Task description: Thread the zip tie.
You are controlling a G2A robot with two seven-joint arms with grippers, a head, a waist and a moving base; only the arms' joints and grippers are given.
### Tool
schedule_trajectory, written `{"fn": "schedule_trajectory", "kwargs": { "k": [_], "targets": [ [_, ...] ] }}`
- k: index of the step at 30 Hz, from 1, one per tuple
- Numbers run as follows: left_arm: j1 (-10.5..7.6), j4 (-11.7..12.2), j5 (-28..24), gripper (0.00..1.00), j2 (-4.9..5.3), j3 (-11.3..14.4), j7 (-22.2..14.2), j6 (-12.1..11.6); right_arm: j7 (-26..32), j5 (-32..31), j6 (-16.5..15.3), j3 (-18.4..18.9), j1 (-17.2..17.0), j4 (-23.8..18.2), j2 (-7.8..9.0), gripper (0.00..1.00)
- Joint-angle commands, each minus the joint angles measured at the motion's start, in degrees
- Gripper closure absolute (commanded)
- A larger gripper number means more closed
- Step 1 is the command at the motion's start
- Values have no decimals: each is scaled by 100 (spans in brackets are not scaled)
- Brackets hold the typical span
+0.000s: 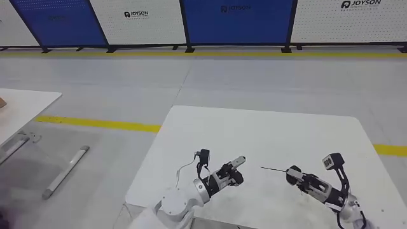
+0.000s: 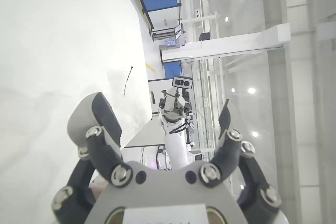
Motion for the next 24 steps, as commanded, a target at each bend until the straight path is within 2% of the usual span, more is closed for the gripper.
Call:
{"fn": "schedule_trajectory", "kwargs": {
  "k": [1,4,7,18,20,22,24],
  "targets": [
    [-131,128,28,0,-31,182,-51,-18,-460,-206,-23,-166,36,-74,-52,100],
    [-364,333,-41,0,-106,502,-36,68,-1166,-533,-43,-369,35,-210,-132,100],
    [-615,530,-170,0,-206,821,151,125,-1233,-612,-32,-484,39,-228,-162,100],
    [-635,541,-196,0,-218,848,187,113,-1233,-612,-32,-484,39,-228,-162,100],
    [-650,503,-90,0,-228,889,285,1,-1233,-612,-32,-484,39,-228,-162,100],
    [-693,482,44,0,-255,950,487,-260,-1233,-612,-32,-484,39,-228,-162,100],
    [-762,531,184,0,-289,1052,649,-396,-1233,-612,-32,-484,39,-228,-162,100]
  ]
}}
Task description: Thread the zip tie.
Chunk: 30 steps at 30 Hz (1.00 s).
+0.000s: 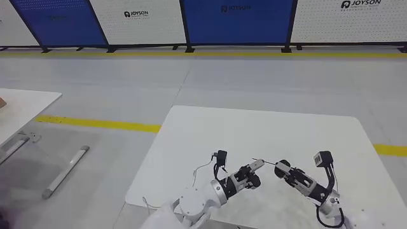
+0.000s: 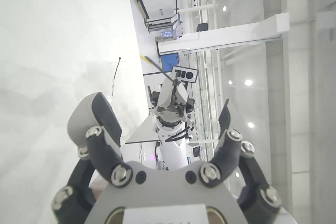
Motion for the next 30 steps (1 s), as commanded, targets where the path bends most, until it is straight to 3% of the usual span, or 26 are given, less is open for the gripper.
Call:
{"fn": "schedule_trajectory", "kwargs": {
  "k": [1,2,14,21,30],
  "targets": [
    [-91,83,157,0,-47,111,334,-72,0,0,0,0,0,0,0,100],
    [-115,102,226,0,-64,155,455,-49,0,0,0,0,0,0,0,100],
    [-115,102,226,0,-64,155,455,-49,0,0,0,0,0,0,0,100],
    [-115,102,226,0,-64,155,455,-49,86,-299,273,-45,-1,-55,-10,100],
    [-123,121,390,0,-62,194,426,-45,94,-289,277,-41,1,-56,-11,100]
  ]
}}
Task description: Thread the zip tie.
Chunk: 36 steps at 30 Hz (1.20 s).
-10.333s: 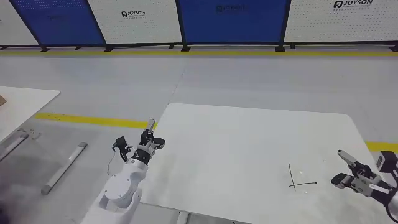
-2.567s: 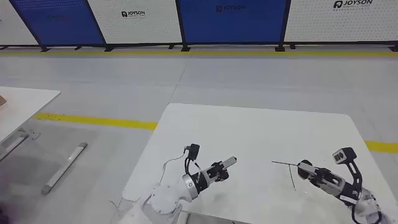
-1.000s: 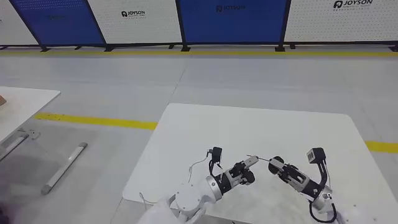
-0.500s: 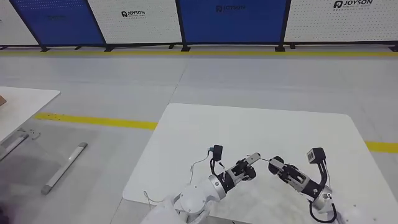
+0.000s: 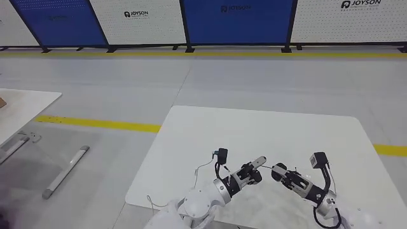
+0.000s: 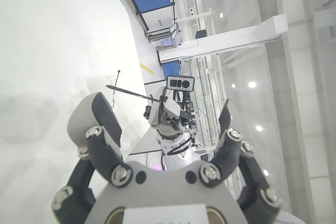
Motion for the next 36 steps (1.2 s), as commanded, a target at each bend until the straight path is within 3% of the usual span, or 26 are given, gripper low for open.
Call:
{"fn": "schedule_trajectory", "kwargs": {
  "k": [1,5,8,10,14,17,19,30,36],
  "targets": [
    [-1,19,62,0,-2,21,-33,-16,0,0,0,0,0,0,0,100],
    [-50,109,-164,0,-19,10,-159,-123,0,0,0,0,0,0,0,100],
    [-104,187,-337,50,-52,38,-123,-132,0,0,0,0,0,0,0,100],
    [-150,237,-394,63,-69,49,-94,-113,0,0,0,0,0,0,0,100],
    [-236,384,-318,76,-100,109,-4,-31,0,0,0,0,0,0,0,100],
    [-285,455,-352,78,-124,151,-14,-40,0,0,0,0,0,0,0,100],
    [-284,471,-309,74,-128,167,-46,-86,0,0,0,0,0,0,0,100],
    [-177,400,-195,73,-104,108,-215,-236,0,0,0,0,0,0,0,100],
    [-143,380,-193,85,-94,58,-254,-259,0,0,0,0,0,0,0,100]
  ]
}}
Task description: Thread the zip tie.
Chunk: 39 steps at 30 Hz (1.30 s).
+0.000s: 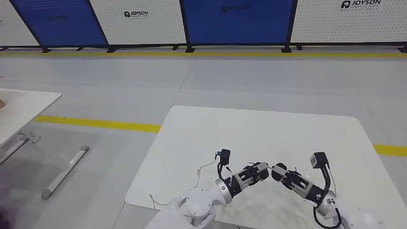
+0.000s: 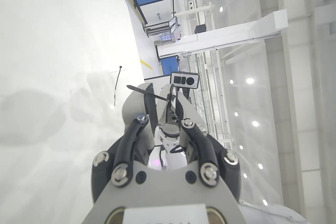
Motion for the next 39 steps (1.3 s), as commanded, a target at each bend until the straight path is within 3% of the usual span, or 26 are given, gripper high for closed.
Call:
{"fn": "schedule_trajectory", "kwargs": {
  "k": [1,7,14,24,25,26,27,33,39],
  "targets": [
    [7,-2,-3,87,1,-11,-5,-2,0,0,0,0,0,0,0,100],
    [30,-12,108,84,4,-9,-12,-16,0,0,0,0,0,0,0,100],
    [45,-21,127,100,3,-23,-8,-35,0,0,0,0,0,0,0,100],
    [36,15,221,100,-7,8,-34,-86,-51,-24,64,-15,-18,-33,-7,100],
    [42,7,231,100,-7,11,-34,-89,-54,-39,91,-15,-20,-50,-10,81],
    [48,-2,239,100,-7,12,-36,-91,-52,-41,110,-9,-23,-59,-11,28],
    [58,-17,249,100,-6,12,-38,-93,-37,-20,132,5,-32,-69,-13,0],
    [123,-151,-30,100,19,-130,-153,18,239,312,60,285,-166,-76,20,0],
    [404,-426,-92,100,134,-546,-270,-14,303,672,-268,854,-564,-75,91,0]
  ]
}}
